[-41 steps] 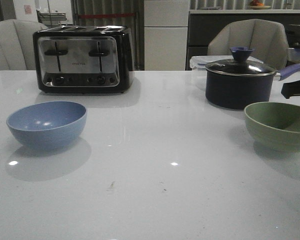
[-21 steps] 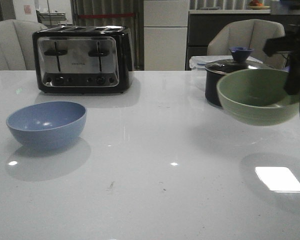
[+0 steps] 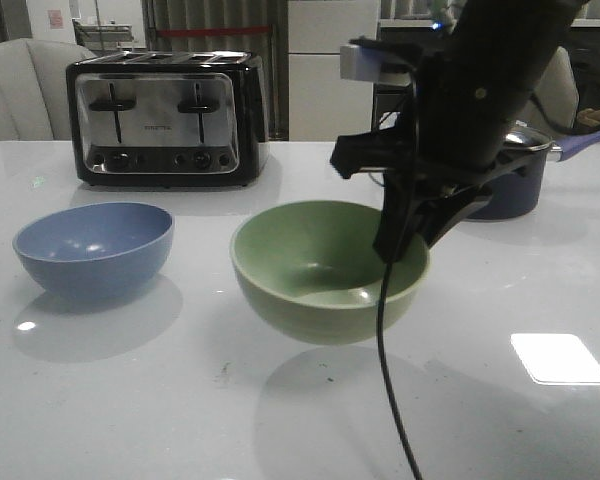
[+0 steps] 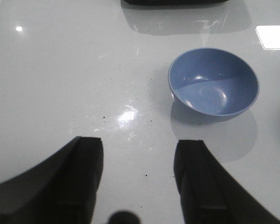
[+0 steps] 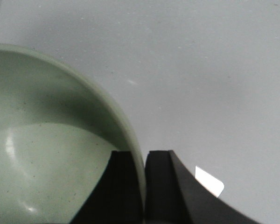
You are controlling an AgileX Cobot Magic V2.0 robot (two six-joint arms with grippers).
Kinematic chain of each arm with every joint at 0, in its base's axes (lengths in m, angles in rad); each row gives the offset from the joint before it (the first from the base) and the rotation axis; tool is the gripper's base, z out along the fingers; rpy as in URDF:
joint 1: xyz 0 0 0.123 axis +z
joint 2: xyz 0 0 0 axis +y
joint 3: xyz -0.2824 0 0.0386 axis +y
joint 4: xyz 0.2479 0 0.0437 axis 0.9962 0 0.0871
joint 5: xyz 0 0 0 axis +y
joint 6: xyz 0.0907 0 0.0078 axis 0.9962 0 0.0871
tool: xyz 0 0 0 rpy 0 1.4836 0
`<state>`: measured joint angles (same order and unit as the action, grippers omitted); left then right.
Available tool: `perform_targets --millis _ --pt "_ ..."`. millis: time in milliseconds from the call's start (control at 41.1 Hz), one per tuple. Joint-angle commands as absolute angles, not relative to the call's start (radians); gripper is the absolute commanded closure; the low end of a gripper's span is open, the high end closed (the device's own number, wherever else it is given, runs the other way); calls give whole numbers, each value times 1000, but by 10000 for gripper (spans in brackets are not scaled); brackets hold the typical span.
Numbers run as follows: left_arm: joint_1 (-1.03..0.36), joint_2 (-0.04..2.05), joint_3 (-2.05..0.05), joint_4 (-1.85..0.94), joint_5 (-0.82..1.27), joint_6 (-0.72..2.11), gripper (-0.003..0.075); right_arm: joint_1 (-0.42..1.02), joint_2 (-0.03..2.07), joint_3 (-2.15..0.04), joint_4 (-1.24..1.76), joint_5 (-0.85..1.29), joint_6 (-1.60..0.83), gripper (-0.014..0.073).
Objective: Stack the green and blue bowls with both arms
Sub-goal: 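Carry the green bowl with the right gripper to the table center and lower it, then open the right gripper and lift it away from the green bowl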
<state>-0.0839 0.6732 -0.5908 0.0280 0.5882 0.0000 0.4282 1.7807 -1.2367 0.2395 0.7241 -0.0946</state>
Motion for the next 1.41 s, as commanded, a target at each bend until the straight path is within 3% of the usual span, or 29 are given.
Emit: perform_targets --millis 0,146,316,389,632,924,1386 --pt "-84 678 -618 25 513 -11 320 441 1765 -1257 268 659 -107 502" --pt "-84 678 -618 25 515 -11 320 445 1808 -1260 268 638 -107 465" --pt "-84 678 -618 25 519 -11 320 445 1822 -1260 268 607 -107 254" --pt "-84 678 -618 25 519 -11 320 445 1814 -1261 267 591 -107 212" --pt "-84 678 -618 25 520 -11 320 453 1672 -1231 259 577 -143 211" --pt "-84 678 -618 25 536 -11 320 483 1306 -1023 242 554 -227 211" --pt "-84 678 -618 25 537 -11 320 483 788 -765 233 689 -227 211"
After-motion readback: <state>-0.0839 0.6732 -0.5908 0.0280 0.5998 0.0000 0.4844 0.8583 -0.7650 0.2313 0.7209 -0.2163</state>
